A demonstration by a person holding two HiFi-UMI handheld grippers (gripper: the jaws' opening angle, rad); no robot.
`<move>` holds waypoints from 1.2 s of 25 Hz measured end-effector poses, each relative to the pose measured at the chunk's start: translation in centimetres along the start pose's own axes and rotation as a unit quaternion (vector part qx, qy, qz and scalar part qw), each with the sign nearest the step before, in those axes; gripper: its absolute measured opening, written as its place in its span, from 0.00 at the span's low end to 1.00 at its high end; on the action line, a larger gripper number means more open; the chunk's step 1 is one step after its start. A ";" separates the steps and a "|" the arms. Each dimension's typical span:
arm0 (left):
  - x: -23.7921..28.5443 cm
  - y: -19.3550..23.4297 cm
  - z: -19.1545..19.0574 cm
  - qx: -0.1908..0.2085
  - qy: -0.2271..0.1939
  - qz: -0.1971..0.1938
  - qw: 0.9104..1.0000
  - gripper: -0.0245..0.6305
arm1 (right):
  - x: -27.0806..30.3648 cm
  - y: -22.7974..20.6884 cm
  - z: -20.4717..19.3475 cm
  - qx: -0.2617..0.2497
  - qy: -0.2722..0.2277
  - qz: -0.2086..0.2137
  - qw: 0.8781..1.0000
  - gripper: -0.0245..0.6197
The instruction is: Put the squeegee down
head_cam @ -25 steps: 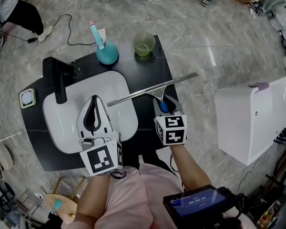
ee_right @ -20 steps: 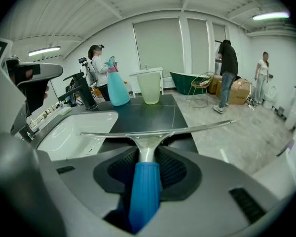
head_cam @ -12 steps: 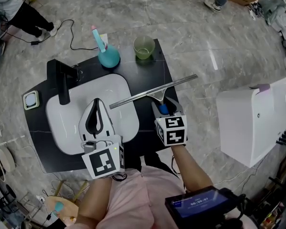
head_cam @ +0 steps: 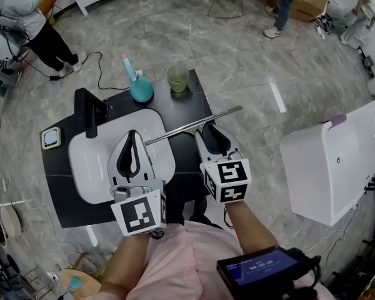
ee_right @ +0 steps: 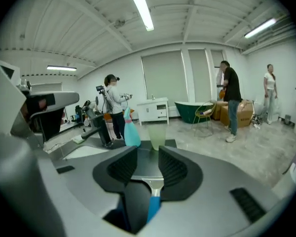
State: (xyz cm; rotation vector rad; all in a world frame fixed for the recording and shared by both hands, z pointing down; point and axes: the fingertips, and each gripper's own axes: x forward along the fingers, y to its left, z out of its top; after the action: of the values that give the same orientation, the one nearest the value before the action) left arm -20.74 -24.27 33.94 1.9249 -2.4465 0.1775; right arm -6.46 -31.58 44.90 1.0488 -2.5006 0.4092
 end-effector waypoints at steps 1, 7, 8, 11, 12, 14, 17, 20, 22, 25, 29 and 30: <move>-0.4 -0.5 0.9 0.001 -0.010 -0.002 1.000 0.05 | -1.0 0.3 1.2 -0.006 -0.018 0.002 1.000 0.25; -2.7 -2.5 5.9 0.006 -0.067 -0.016 0.998 0.05 | -6.1 2.4 6.5 -0.053 -0.102 0.011 0.993 0.11; -3.0 -2.6 6.7 0.006 -0.076 -0.017 0.997 0.05 | -6.8 2.6 7.2 -0.059 -0.113 0.011 0.992 0.07; -3.9 -3.1 8.8 0.007 -0.099 -0.020 0.995 0.05 | -8.5 3.1 8.8 -0.070 -0.137 0.014 0.988 0.04; -4.1 -3.3 9.4 0.009 -0.106 -0.021 0.994 0.05 | -8.9 3.1 9.2 -0.073 -0.144 0.014 0.987 0.04; -4.5 -3.6 10.3 0.015 -0.121 -0.022 0.992 0.05 | -9.5 3.0 10.0 -0.076 -0.156 0.014 0.985 0.04; -5.0 -4.1 10.9 0.012 -0.126 -0.023 0.992 0.05 | -10.3 2.9 10.7 -0.076 -0.169 0.014 0.983 0.04; -5.1 -4.3 10.8 0.008 -0.123 -0.023 0.992 0.05 | -10.7 2.8 11.1 -0.079 -0.175 0.014 0.981 0.03; -5.1 -4.4 10.8 0.011 -0.123 -0.023 0.992 0.05 | -10.9 2.6 11.2 -0.081 -0.179 0.012 0.980 0.03; -5.1 -4.6 10.7 0.001 -0.120 -0.021 0.993 0.05 | -10.9 2.4 11.3 -0.079 -0.181 0.013 0.980 0.03; -4.6 -4.2 10.2 0.014 -0.118 -0.021 0.993 0.05 | -10.3 2.7 11.2 -0.077 -0.179 0.019 0.981 0.03; -4.6 -4.2 10.1 0.014 -0.116 -0.020 0.993 0.05 | -10.1 2.8 11.2 -0.077 -0.178 0.021 0.981 0.03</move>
State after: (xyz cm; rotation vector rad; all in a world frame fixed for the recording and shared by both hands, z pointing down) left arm -15.11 -21.85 23.78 2.1160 -2.5527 -0.0154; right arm -4.73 -28.09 30.04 1.0887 -2.8150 0.0369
